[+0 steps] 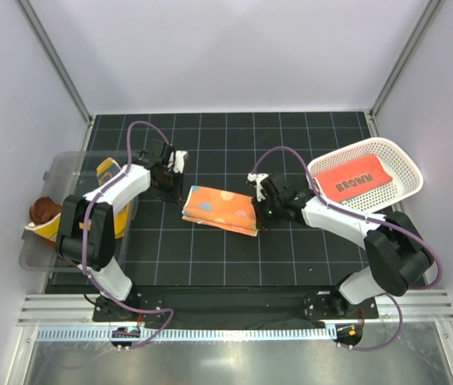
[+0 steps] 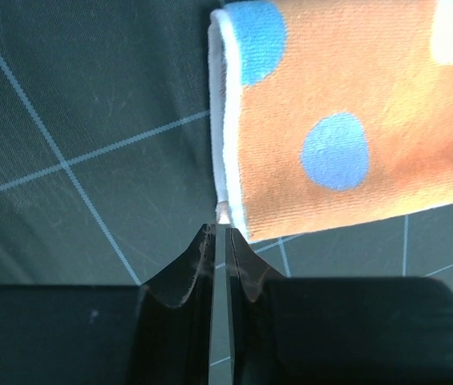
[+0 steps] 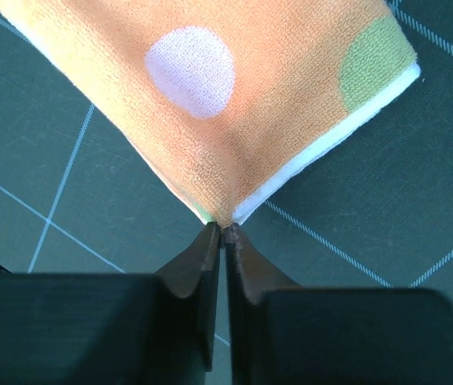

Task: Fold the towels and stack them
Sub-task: Fold the towel

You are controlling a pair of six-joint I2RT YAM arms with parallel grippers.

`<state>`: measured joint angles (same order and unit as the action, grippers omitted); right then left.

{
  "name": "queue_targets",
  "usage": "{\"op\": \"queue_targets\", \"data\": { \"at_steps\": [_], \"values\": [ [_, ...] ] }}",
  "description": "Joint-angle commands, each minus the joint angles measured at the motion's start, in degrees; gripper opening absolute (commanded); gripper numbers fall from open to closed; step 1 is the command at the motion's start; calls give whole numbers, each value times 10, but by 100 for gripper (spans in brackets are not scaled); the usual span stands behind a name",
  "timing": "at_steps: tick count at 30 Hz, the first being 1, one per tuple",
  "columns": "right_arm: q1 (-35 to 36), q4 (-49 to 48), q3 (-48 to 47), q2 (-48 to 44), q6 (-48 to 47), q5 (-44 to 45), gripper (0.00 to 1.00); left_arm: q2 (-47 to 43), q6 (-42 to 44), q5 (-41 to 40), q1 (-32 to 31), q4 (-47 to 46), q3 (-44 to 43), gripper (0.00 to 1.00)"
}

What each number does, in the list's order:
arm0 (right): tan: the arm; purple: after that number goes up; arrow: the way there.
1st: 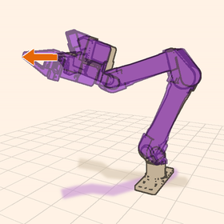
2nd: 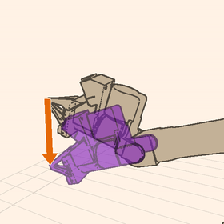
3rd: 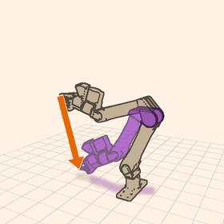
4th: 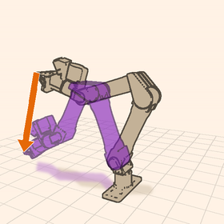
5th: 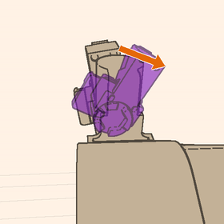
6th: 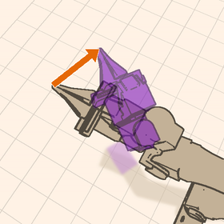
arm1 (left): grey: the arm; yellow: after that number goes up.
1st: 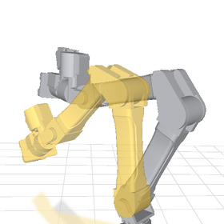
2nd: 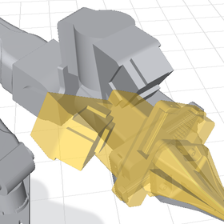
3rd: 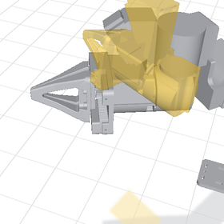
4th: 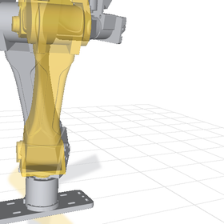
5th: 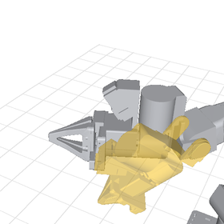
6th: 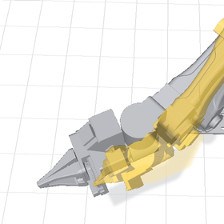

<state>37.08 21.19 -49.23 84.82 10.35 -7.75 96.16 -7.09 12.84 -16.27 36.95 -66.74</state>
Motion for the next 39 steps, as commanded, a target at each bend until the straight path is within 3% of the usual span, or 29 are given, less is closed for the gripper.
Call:
{"op": "queue_targets", "data": {
  "at_steps": [1,5,6,10,15,19,26,39],
  "values": [
    [3,6,-2,-12,8,19,16,-4,-3,-18,-5,16,5,14],
    [3,45,-25,-18,22,13,38,-25,-24,-20,-6,18,-4,18],
    [3,54,-31,-28,26,4,39,-28,-28,4,-6,19,-16,20],
    [3,82,-64,-52,59,-19,39,-41,-67,61,-16,-10,-41,24],
    [3,7,-82,-5,92,-81,32,-11,-129,99,-53,-64,-35,25],
    [3,-33,-98,73,100,-81,25,28,-161,45,-63,-69,-19,24],
    [11,-81,-33,85,112,-80,30,25,-196,-35,-69,-91,32,24],
    [10,-41,-84,61,131,-55,29,51,-220,-54,-69,-82,-55,27]
  ]
}}
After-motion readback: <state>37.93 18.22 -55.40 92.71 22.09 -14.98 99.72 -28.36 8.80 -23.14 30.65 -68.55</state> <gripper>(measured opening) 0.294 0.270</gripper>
